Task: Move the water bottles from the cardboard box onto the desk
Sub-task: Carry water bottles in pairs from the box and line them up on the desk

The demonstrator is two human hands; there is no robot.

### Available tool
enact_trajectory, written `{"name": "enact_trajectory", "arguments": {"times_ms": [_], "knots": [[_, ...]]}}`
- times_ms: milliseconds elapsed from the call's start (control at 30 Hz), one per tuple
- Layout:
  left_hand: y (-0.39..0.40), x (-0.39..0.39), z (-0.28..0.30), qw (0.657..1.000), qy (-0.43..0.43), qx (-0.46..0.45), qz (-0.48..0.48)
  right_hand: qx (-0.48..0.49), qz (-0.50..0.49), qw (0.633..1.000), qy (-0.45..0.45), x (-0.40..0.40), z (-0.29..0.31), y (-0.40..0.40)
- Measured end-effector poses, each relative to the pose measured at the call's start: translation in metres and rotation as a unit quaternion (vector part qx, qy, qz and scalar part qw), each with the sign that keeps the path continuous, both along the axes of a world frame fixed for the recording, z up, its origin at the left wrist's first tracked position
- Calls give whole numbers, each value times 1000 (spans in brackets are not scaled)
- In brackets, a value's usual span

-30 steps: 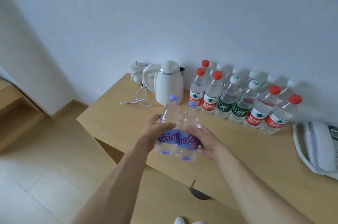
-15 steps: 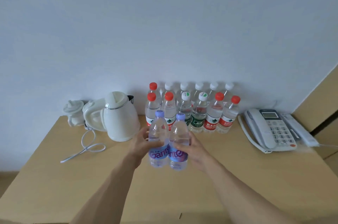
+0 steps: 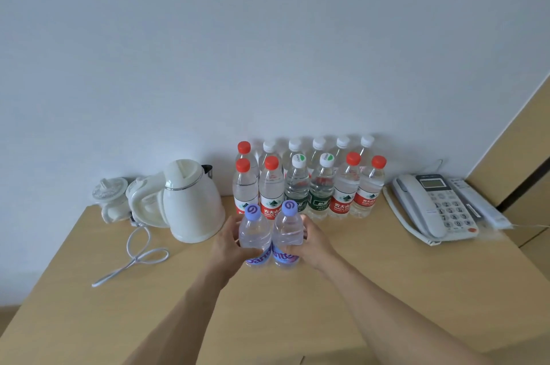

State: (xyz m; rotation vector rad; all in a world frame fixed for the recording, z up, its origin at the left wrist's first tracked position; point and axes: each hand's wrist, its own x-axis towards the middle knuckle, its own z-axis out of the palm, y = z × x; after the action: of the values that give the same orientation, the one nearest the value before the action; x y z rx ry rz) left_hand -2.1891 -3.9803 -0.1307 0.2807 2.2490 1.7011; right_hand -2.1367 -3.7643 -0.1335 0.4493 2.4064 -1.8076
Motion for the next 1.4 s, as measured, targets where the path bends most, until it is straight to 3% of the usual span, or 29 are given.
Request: {"name": "enact_trajectory", "arguments": {"times_ms": [567,933,1400], "knots": [[-5,1,-5,995,64,-71,-40,66,32,997,10,6,-5,5],[6,14,-5,972,140,-166,92,144,-61,986,61,10,-1,-2],[-3,-37,10,974,108,-179,86,142,-62,986,67,13,-1,-4]]}}
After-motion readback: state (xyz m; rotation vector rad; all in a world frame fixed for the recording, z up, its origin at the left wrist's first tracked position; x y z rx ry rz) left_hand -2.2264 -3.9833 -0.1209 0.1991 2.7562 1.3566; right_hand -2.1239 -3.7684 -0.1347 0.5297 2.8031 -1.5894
